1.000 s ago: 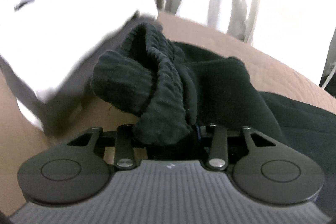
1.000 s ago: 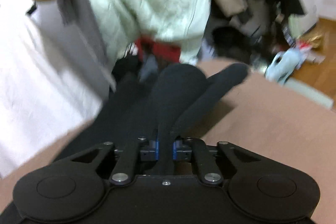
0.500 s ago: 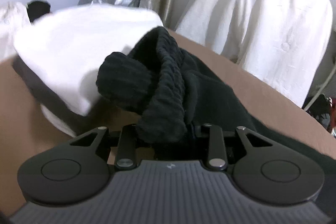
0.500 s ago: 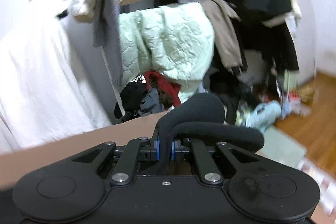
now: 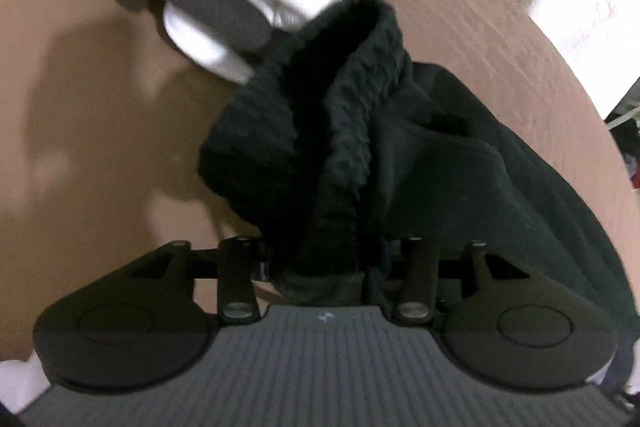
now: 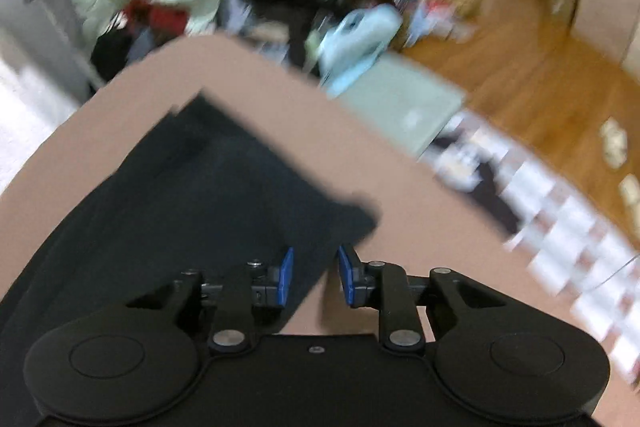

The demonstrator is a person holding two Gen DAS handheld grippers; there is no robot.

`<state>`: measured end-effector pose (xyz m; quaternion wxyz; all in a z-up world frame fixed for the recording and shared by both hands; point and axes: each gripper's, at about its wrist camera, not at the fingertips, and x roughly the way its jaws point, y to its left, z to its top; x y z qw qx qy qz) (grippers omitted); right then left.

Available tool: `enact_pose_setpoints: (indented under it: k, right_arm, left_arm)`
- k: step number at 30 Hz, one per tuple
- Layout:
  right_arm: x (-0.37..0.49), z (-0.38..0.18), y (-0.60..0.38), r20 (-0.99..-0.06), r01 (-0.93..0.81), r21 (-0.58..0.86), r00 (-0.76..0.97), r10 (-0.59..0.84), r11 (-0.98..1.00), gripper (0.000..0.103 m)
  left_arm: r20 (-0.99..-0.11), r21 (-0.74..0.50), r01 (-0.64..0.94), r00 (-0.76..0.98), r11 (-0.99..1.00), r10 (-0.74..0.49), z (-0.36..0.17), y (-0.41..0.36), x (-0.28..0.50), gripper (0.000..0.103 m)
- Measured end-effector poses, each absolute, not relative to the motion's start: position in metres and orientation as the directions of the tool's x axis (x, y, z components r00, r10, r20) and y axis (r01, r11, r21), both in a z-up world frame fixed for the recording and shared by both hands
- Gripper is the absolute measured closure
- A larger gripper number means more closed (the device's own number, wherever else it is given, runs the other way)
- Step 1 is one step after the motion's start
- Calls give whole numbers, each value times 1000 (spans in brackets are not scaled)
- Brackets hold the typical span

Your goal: Fold clothes

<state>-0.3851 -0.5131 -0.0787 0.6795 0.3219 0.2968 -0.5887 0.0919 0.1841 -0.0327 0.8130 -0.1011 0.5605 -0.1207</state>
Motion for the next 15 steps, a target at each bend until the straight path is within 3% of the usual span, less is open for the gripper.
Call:
enact_pose_setpoints:
  k: [2, 6, 10, 13, 15]
  right_arm:
    - [-377, -70, -507, -734, 996, 12, 72, -675, 93, 72]
    - [-367, -54, -500, -646, 985, 70, 167, -745, 159, 70]
    - [-359, -41, -487, -547, 973, 113, 229, -806, 200, 54]
    - [-354, -42, -488, -540, 945, 158, 325, -776, 286, 51]
    - [-347, -47, -493, -560, 909, 228, 416, -717, 349, 51]
  left_arm:
    - [-879, -284, 94, 371, 954, -299, -22, 183, 84, 51]
    - [-862, -295, 53, 415, 954, -290, -13, 200, 73, 50]
    - [-792, -271, -20, 573, 962, -211, 15, 227, 68, 50]
    - [-720, -392, 28, 613, 920, -325, 22, 235, 64, 50]
    - [-700, -395, 103, 610, 913, -371, 21, 217, 59, 50]
